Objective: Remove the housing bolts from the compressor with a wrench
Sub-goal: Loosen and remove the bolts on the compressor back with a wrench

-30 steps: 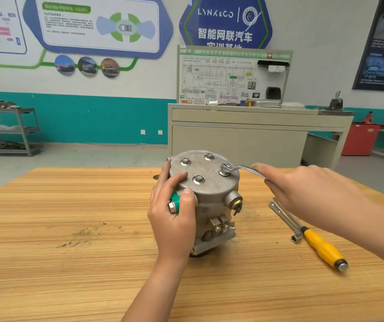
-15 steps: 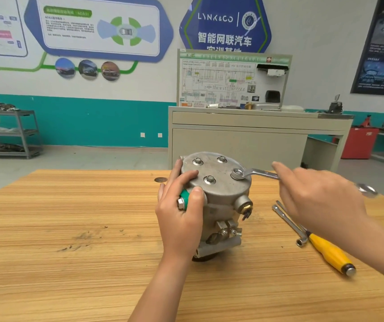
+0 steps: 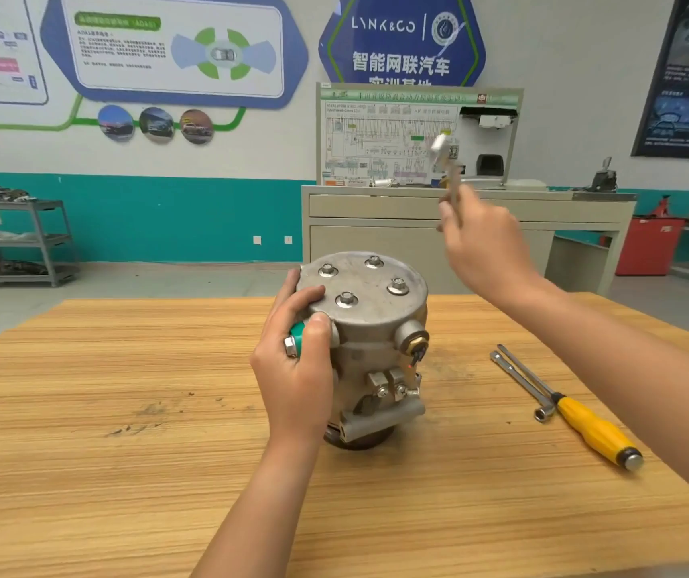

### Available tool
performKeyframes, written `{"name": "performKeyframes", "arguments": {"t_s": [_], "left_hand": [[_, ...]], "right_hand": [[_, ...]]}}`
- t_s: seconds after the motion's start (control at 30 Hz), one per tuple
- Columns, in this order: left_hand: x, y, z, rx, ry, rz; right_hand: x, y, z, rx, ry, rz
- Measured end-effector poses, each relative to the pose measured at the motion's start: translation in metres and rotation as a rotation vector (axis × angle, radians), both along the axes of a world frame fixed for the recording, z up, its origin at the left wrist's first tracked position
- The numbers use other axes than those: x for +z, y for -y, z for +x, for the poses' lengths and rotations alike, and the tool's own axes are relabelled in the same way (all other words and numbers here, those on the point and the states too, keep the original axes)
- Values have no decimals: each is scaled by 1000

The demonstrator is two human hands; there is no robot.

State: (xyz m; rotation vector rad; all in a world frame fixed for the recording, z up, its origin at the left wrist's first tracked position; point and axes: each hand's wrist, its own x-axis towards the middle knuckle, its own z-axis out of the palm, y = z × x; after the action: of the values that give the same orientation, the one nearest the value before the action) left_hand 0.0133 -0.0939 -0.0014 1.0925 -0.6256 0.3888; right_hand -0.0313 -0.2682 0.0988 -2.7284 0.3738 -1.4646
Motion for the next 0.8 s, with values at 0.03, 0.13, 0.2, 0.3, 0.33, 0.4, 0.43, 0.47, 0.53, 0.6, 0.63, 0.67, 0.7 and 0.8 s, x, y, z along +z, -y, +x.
{"name": "performKeyframes", "arguments": {"t_s": [0.03, 0.13, 0.2, 0.3, 0.33, 0.4, 0.43, 0.47, 0.53, 0.6, 0.63, 0.67, 0.7, 0.8], "left_hand": [[0, -2, 1, 0, 0, 2], [-1, -6, 2, -6, -4, 19], [-2, -7, 3, -1, 2, 26], [-3, -8, 4, -4, 7, 51], [-4, -7, 5, -3, 16, 62], [-4, -7, 6, 4, 35, 70], [-4, -7, 6, 3, 37, 72], [-4, -7, 7, 1, 37, 71], [-2, -8, 8, 4, 51, 81], [-2, -7, 8, 34, 88, 74], [-2, -6, 8, 48, 93, 62], [-2, -4, 7, 56, 90, 49], [-2, -2, 7, 63, 87, 36], [-3, 0, 7, 80, 83, 15]], "right_hand": [[0, -4, -9, 83, 89, 143], [-13, -23, -42, 121, -41, 113], [-28, -39, -66, 27, -278, -32], [-43, -53, -94, -178, -437, -176], [-44, -56, -99, -252, -454, -219], [-42, -62, -104, -366, -476, -298], [-41, -62, -105, -411, -494, -335], [-37, -64, -104, -449, -518, -377], [-29, -64, -101, -474, -587, -409], [-20, -60, -95, -458, -611, -332], [-15, -62, -93, -412, -551, -234], [-15, -58, -92, -367, -506, -124], [-12, -54, -93, -270, -487, -67], [-16, -52, -93, -149, -538, -50]]}}
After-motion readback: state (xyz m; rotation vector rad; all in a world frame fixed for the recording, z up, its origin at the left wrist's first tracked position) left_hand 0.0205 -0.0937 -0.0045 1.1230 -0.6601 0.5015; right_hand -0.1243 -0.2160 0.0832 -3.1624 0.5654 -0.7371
